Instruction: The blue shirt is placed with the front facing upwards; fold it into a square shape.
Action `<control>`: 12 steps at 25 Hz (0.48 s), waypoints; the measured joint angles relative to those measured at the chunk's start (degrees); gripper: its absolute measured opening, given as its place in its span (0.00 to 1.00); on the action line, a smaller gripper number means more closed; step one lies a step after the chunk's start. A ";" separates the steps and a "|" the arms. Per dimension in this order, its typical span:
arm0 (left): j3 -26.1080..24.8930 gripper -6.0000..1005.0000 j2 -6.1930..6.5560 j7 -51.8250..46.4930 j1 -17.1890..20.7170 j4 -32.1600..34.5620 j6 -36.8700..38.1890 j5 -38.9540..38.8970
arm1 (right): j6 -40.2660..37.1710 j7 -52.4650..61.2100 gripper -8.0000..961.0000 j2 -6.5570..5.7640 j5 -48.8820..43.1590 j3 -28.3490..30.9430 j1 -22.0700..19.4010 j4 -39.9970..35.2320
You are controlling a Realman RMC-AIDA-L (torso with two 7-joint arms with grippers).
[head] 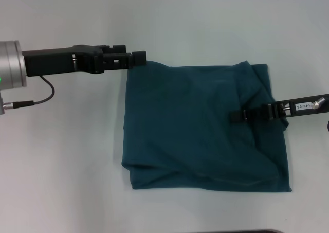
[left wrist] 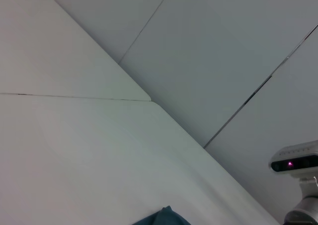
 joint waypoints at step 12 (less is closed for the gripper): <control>0.11 0.93 -0.15 0.00 0.17 0.19 -0.62 0.29 | -0.24 -0.64 0.05 -0.08 0.19 0.46 -0.43 -0.01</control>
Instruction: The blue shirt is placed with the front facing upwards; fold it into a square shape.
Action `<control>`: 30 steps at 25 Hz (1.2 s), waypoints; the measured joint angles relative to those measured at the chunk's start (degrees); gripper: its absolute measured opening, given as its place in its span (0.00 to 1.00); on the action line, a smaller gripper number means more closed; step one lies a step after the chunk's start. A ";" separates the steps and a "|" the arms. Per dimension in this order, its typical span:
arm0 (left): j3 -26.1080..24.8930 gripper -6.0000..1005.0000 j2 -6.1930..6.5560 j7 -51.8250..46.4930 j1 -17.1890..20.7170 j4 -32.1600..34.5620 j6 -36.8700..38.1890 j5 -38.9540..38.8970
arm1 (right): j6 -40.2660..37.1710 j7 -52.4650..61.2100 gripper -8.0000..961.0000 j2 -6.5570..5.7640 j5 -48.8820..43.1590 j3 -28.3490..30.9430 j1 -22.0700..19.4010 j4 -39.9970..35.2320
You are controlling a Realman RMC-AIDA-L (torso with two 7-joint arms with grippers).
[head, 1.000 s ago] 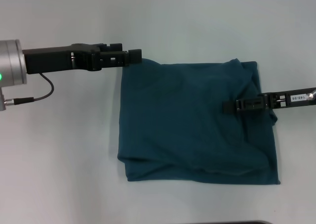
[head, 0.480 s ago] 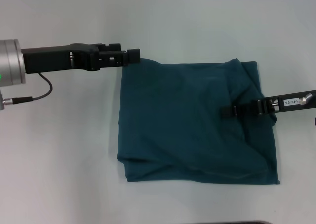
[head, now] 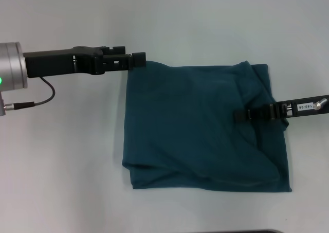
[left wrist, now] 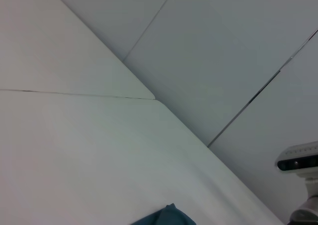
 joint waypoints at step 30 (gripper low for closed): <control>-0.15 0.93 0.07 -0.60 -0.25 0.60 -0.07 -0.39 | -8.36 1.67 0.09 -2.29 9.39 0.47 -1.76 -10.87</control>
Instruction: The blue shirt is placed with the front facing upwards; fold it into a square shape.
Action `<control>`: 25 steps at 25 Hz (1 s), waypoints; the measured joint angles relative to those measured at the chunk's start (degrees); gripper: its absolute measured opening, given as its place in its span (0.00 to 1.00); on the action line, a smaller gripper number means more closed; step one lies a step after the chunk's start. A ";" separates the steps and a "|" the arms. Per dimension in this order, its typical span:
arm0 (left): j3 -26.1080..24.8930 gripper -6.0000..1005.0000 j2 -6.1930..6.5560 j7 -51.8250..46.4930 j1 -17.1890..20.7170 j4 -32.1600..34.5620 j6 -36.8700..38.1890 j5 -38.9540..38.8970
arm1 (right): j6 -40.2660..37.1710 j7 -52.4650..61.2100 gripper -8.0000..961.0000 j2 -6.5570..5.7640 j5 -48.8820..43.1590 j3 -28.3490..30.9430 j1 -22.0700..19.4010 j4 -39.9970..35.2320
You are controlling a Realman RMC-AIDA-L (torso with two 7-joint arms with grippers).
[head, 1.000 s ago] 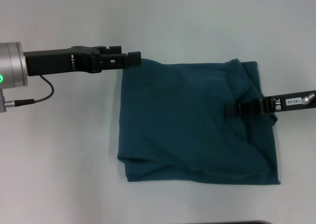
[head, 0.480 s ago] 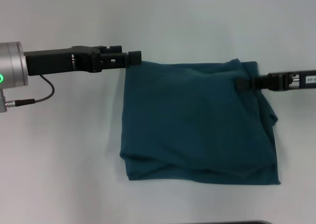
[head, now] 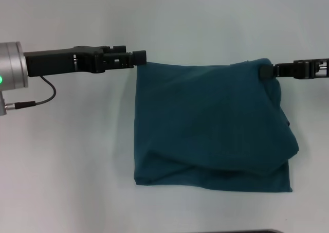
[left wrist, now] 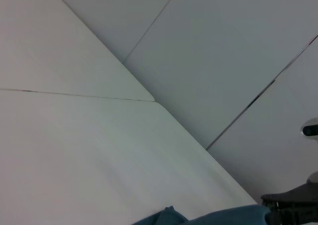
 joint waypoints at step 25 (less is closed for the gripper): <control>0.01 0.93 -0.55 -0.20 -0.76 0.08 0.00 0.24 | 5.28 3.34 0.18 -1.29 -7.27 -0.80 -0.68 -0.07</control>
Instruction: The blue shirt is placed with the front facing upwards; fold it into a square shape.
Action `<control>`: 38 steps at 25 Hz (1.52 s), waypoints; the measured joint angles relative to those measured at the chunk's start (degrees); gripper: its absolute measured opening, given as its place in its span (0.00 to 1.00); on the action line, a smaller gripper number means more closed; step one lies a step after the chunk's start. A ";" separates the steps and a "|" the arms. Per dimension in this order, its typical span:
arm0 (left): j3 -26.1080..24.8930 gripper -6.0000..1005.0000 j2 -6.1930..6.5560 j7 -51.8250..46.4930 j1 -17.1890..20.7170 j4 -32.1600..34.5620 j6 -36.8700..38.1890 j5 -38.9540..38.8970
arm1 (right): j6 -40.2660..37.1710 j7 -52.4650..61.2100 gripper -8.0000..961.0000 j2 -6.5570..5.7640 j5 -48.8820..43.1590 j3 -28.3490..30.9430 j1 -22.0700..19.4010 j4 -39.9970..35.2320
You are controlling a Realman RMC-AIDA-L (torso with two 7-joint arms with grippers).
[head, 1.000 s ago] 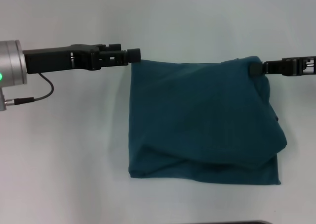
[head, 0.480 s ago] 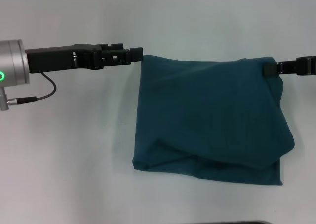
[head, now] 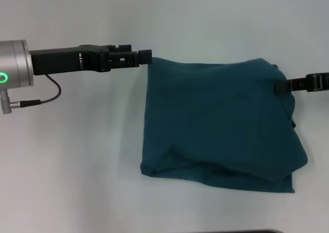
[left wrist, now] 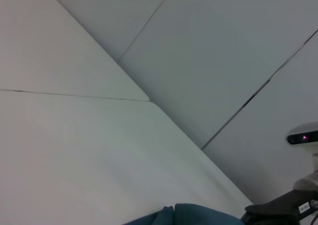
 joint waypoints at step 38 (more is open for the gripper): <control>0.00 0.93 -0.07 1.34 0.14 0.72 -2.41 0.17 | 7.76 -9.01 0.63 4.72 5.67 -0.91 3.33 4.85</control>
